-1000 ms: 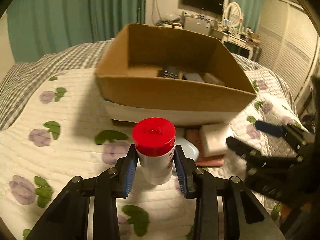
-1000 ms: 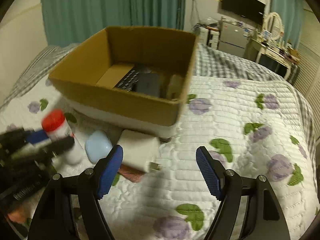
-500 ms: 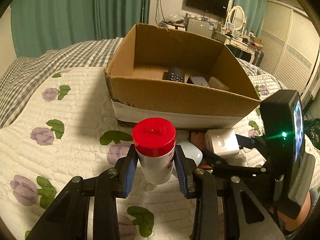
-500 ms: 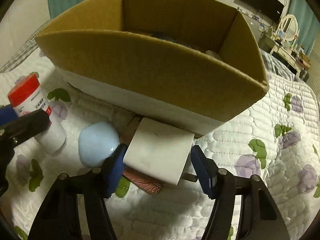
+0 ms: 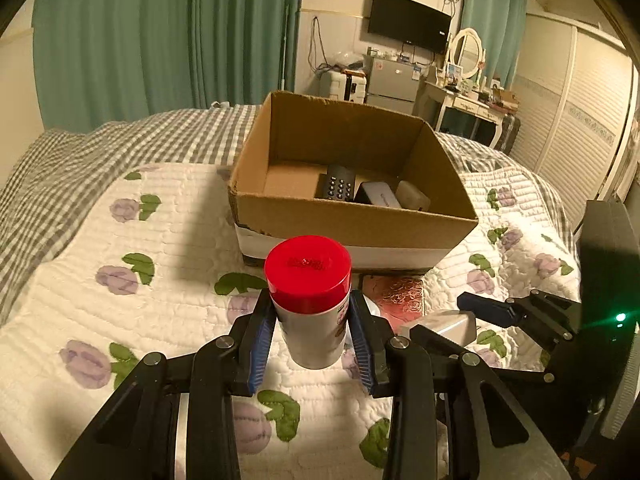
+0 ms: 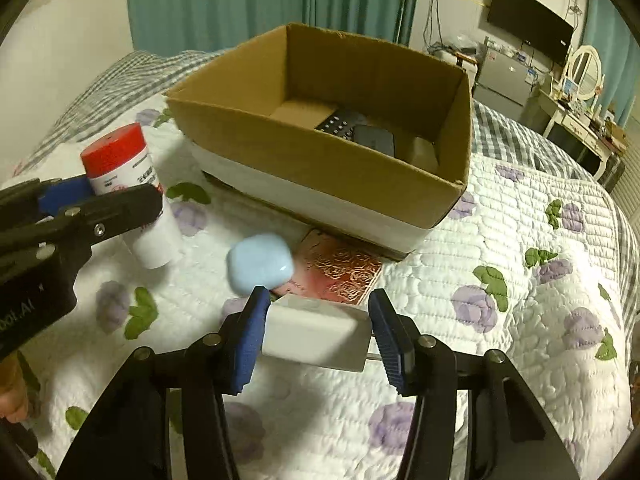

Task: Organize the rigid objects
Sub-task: 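Release the bottle into the box with the left tool while the right tool releases the charger there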

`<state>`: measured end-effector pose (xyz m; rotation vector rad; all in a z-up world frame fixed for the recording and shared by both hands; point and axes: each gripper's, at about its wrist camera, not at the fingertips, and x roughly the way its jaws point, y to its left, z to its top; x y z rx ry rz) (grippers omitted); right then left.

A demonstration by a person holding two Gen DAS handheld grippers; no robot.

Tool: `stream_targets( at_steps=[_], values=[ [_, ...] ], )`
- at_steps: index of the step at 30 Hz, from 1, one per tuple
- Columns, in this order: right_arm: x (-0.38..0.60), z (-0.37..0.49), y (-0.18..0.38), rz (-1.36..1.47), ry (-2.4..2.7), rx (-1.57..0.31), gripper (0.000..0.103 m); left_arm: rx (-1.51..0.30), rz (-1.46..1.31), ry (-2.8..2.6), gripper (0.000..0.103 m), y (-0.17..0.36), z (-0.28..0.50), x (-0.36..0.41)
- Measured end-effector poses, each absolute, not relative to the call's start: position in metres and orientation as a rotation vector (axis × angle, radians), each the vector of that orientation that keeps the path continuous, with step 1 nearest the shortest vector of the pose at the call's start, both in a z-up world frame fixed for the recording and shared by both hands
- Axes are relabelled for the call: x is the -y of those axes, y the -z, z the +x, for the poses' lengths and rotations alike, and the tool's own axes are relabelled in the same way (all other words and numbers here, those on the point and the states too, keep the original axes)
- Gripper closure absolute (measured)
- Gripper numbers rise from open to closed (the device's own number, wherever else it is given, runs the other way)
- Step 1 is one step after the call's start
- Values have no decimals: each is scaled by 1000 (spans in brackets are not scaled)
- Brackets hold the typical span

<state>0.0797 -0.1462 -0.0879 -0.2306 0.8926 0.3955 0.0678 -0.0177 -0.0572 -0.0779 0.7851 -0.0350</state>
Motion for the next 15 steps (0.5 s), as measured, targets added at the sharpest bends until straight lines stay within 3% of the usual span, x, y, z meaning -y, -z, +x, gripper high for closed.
stream_targets(
  at_steps=[7,15],
  values=[
    [153,57,37,-169,-429,-778,52,-704,-71,60,66,13,68,21],
    [160,87,-31,-147,-413,-634,52,-645,12,83,66,-23,131,23]
  ],
)
